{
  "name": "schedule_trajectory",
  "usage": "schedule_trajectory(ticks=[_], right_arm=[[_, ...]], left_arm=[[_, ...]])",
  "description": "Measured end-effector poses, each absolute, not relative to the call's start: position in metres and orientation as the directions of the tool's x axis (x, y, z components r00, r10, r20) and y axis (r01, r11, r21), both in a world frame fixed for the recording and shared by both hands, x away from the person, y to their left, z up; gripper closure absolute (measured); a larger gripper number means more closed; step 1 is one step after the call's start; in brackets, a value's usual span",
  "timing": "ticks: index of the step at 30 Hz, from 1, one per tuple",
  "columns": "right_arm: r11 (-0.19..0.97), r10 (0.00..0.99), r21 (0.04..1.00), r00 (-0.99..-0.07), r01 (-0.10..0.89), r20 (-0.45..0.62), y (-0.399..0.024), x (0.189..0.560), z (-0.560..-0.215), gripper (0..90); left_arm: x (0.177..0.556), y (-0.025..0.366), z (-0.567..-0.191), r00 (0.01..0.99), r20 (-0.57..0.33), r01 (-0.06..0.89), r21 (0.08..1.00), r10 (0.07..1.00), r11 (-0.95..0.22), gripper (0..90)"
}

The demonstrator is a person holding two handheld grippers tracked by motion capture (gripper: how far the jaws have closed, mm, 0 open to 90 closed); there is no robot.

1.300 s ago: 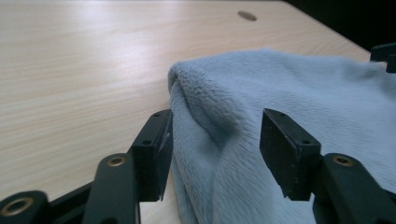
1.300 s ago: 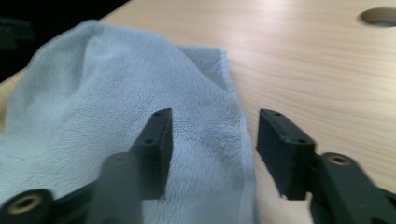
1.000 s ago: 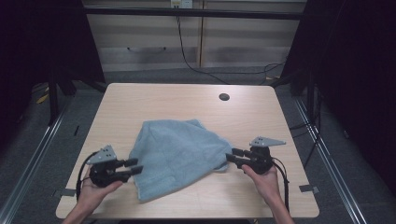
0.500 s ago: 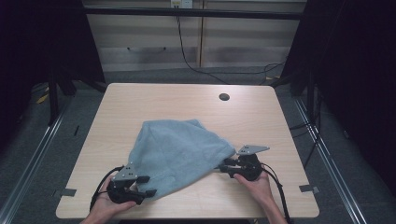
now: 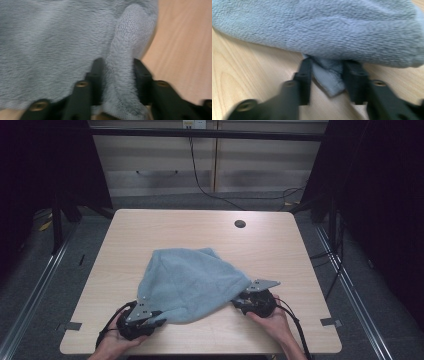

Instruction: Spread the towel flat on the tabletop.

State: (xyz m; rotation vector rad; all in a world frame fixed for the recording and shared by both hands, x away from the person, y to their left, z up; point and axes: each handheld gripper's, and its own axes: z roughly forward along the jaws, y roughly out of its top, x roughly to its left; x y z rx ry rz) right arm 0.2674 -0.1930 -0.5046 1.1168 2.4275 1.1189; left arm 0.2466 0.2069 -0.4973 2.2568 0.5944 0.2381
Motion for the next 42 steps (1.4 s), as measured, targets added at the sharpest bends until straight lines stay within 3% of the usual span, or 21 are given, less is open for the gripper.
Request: schedule_trajectory(ticks=[3,9,15,22,24,26,33,38,42], right_arm=[[0.399,0.727,0.726,-0.675,0.560,0.121,-0.195,0.268,-0.504,79.6],[0.327,0.711,0.783,-0.683,0.530,0.165,-0.198,0.262,-0.481,85.2],[0.225,0.721,0.857,-0.671,0.464,0.174,-0.215,0.263,-0.441,86.3],[0.149,0.752,0.912,-0.643,0.383,0.147,-0.238,0.267,-0.397,86.5],[0.127,0.760,0.917,-0.631,0.379,0.156,-0.243,0.269,-0.393,86.6],[0.115,0.764,0.918,-0.624,0.380,0.163,-0.245,0.273,-0.396,86.6],[0.141,0.768,0.883,-0.612,0.447,0.188,-0.229,0.296,-0.425,86.5],[0.125,0.776,0.867,-0.592,0.482,0.218,-0.223,0.315,-0.442,86.5],[0.124,0.780,0.855,-0.582,0.504,0.230,-0.222,0.322,-0.453,86.5]], left_arm=[[0.251,0.212,-0.491,0.871,-0.091,0.373,0.761,0.483,-0.530,74.8],[0.256,0.231,-0.452,0.869,-0.223,0.393,0.853,0.442,-0.342,75.4],[0.260,0.243,-0.408,0.865,-0.233,0.362,0.903,0.445,-0.230,75.9],[0.274,0.254,-0.368,0.845,-0.203,0.328,0.928,0.496,-0.178,76.3],[0.286,0.256,-0.374,0.818,-0.201,0.351,0.917,0.539,-0.191,76.2],[0.303,0.258,-0.392,0.778,-0.255,0.417,0.893,0.574,-0.168,75.9],[0.351,0.262,-0.456,0.638,-0.332,0.565,0.815,0.695,-0.129,73.5],[0.356,0.269,-0.456,0.590,-0.301,0.566,0.816,0.749,-0.118,53.1],[0.339,0.278,-0.441,0.601,-0.231,0.508,0.849,0.765,-0.142,49.3]])
